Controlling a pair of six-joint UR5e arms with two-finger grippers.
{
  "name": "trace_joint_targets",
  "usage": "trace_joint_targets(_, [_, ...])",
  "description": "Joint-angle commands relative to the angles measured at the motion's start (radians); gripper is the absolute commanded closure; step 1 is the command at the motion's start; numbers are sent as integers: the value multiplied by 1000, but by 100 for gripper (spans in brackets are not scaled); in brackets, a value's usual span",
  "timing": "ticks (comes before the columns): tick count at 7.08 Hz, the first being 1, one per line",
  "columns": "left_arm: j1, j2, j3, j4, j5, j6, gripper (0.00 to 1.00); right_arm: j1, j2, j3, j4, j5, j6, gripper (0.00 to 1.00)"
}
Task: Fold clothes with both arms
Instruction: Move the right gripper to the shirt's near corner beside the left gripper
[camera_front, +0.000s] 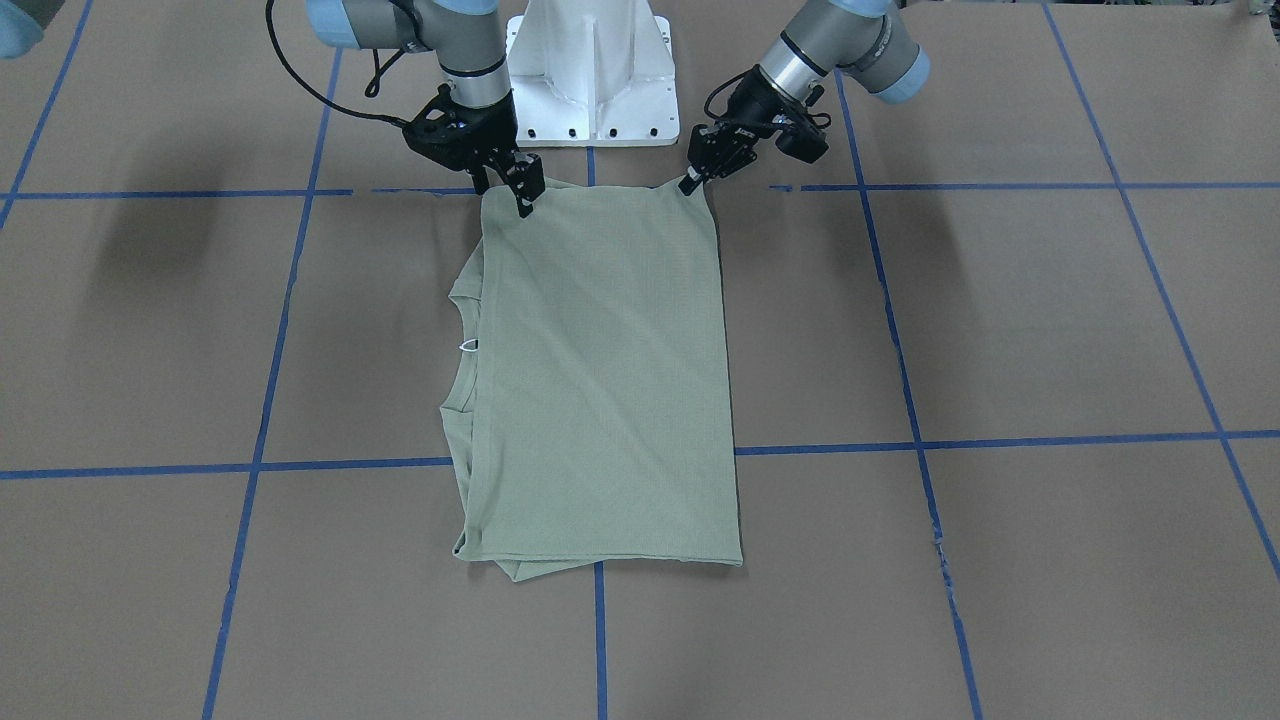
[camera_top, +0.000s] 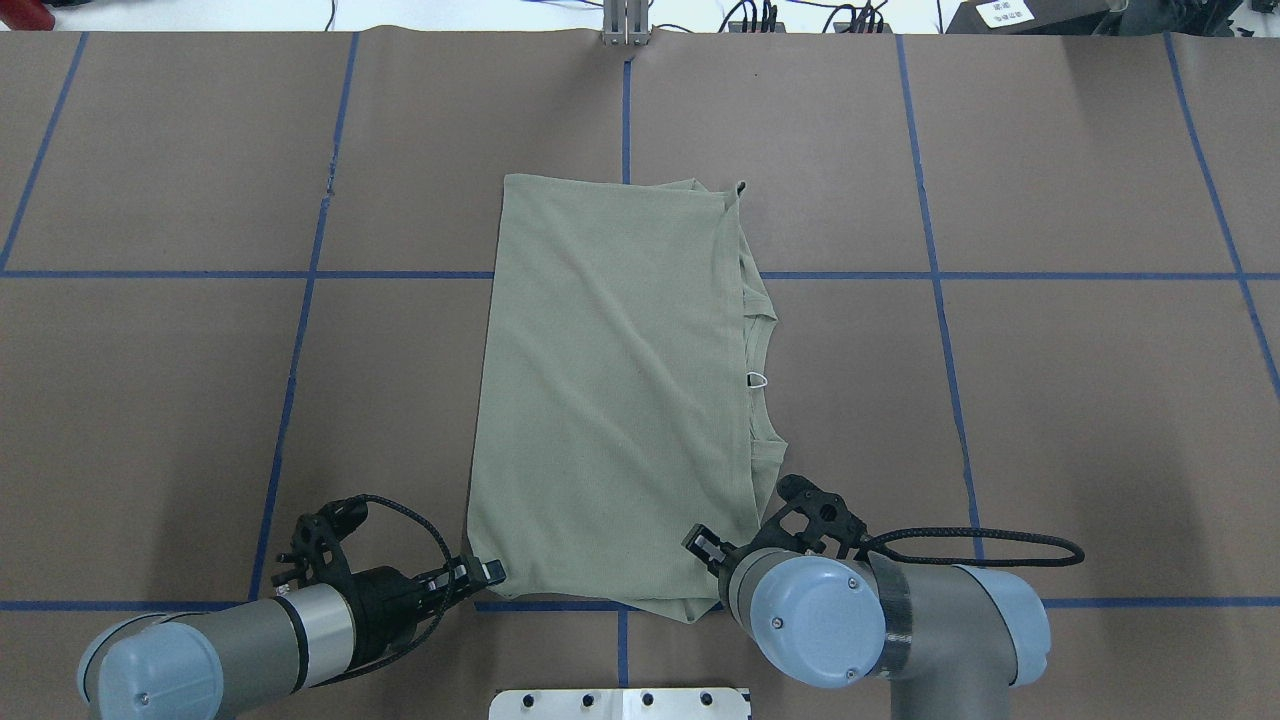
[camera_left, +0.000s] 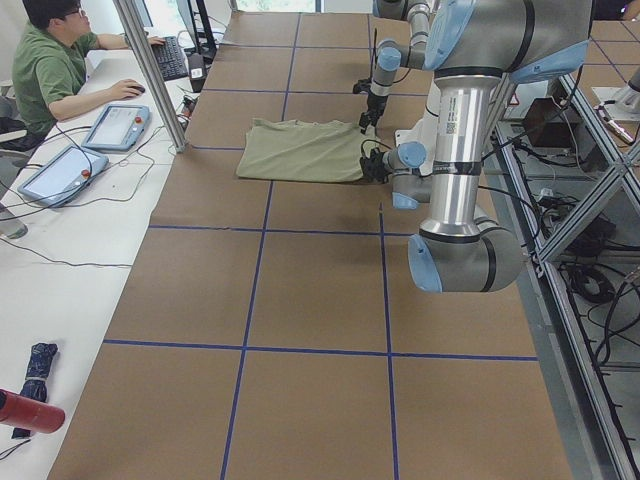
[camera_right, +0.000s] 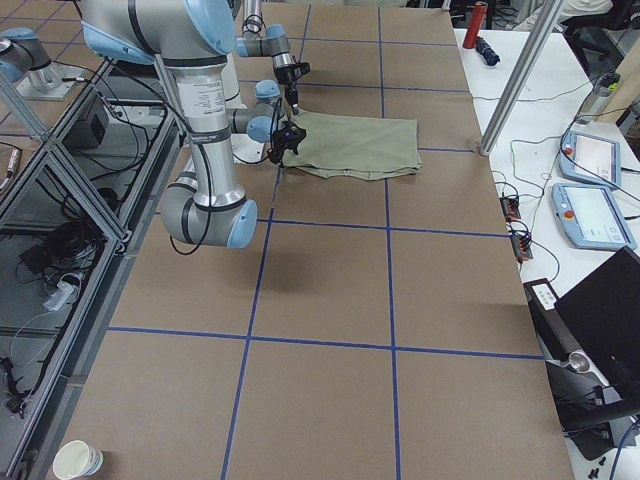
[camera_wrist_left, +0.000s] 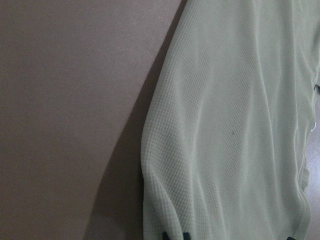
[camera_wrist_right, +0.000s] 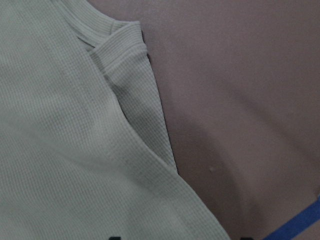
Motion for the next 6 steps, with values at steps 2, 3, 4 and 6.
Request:
trace_joint_targets(2, [0,0,-3,-1,0,1,100,-3,2,-4,3,-21,11,26])
trace_joint_targets(3, [0,0,-3,-1,0,1,100,-4,3,-4,3,-22,11,27])
trace_joint_targets(4, [-1,0,-3,-1,0,1,100,-6,3,-5,3,-25,38,38])
trace_joint_targets(6, [-1,0,-5,-1,0,1,100,-7,3,-7,5,-25,70,65])
